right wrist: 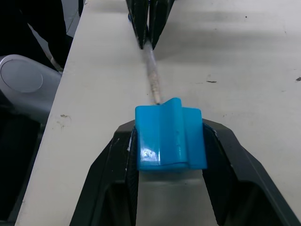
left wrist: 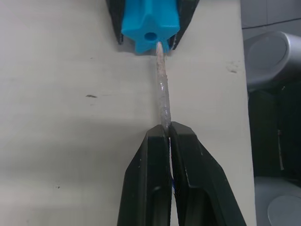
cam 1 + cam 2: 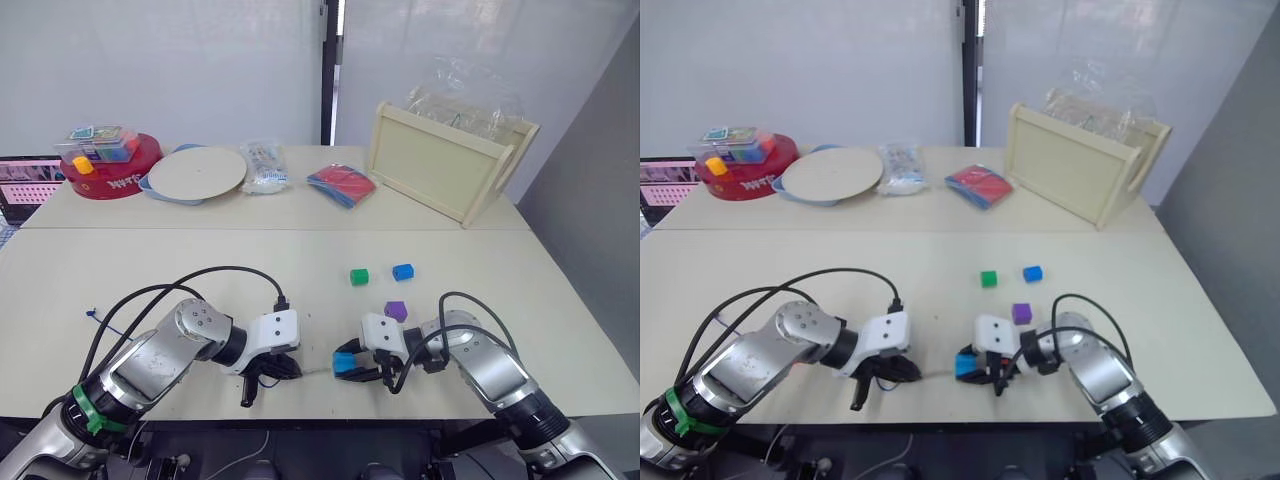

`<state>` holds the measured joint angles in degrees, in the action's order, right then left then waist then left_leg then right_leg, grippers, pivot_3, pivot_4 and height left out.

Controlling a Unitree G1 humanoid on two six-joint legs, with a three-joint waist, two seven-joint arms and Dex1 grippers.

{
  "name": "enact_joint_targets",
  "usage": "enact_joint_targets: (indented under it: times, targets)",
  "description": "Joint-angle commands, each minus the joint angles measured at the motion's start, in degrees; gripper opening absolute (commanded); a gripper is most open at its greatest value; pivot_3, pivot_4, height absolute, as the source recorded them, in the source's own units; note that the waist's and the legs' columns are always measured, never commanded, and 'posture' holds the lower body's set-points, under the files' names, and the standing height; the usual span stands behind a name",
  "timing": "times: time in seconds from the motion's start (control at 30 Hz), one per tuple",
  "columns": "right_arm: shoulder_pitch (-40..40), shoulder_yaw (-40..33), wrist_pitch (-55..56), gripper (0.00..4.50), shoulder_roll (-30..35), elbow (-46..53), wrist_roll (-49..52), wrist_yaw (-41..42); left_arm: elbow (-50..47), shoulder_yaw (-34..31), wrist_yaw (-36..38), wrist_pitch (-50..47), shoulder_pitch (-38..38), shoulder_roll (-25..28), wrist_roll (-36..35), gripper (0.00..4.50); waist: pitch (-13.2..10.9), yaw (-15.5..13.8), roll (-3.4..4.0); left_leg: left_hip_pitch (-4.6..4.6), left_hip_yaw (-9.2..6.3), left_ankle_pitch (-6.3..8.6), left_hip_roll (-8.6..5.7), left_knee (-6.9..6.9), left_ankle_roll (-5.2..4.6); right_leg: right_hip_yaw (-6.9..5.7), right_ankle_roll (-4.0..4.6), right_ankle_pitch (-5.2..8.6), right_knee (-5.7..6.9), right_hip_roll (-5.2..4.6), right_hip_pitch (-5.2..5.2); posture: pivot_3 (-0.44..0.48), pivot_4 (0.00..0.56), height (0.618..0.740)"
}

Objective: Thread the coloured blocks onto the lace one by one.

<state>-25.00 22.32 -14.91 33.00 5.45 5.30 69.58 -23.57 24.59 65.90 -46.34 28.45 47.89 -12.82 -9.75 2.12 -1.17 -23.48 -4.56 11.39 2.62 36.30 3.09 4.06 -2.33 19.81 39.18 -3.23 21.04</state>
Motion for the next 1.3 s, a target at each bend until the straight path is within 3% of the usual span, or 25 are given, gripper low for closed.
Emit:
enact_joint_targets:
  times: [0.03, 0.67, 1.0, 1.1, 1.3]
  targets:
    - [0.3, 0.8, -1.1, 1.34, 0.8, 1.0, -0.8, -0.3, -0.4, -0.1, -0.1, -0.4, 1.2, -0.2, -0.1, 0.00, 0.0, 0.0, 0.00, 0.00, 0.00, 0.00, 0.00, 0.00, 0.00, 0.00, 0.00, 0.00, 0.00, 0.00, 0.00, 0.000, 0.150, 0.740]
    - [0.0, 2.0, -3.6, 1.34, 0.4, 3.6, -1.6, -1.9, 0.5, 1.5, -2.0, -0.7, 3.5, -4.4, -0.1, 0.00, 0.0, 0.1, 0.00, 0.01, -0.01, 0.00, 0.01, 0.00, 0.00, 0.00, 0.00, 0.00, 0.01, 0.01, 0.00, 0.000, 0.150, 0.740]
    - [0.0, 2.7, -5.7, 1.34, -0.6, 5.2, -1.5, -2.6, 6.8, 2.3, -5.1, 4.0, 4.5, -13.7, 0.2, 0.00, 0.0, 0.1, -0.01, 0.02, -0.01, 0.00, 0.00, 0.01, 0.00, 0.00, 0.00, 0.00, 0.01, 0.01, -0.01, 0.000, 0.150, 0.740]
    - [0.1, 2.7, -6.1, 1.34, -0.9, 5.5, -1.5, -2.8, 10.6, 2.3, -6.5, 9.4, 2.9, -15.7, 2.2, 0.00, 0.0, -0.4, 0.00, 0.12, -0.02, 0.00, -0.06, 0.03, 0.00, -0.02, 0.00, 0.00, -0.01, -0.06, -0.17, 0.000, 0.150, 0.740]
    - [1.2, 2.6, -7.2, 1.34, -0.5, 6.5, -1.8, -3.2, 8.6, -3.3, -3.2, 11.8, 0.4, -13.6, -1.3, 2.01, 0.0, -0.5, -0.01, 0.40, -0.04, 0.01, -0.03, 0.03, -0.02, -0.06, -0.02, 0.00, -0.14, -0.04, -0.52, 0.000, 0.150, 0.740]
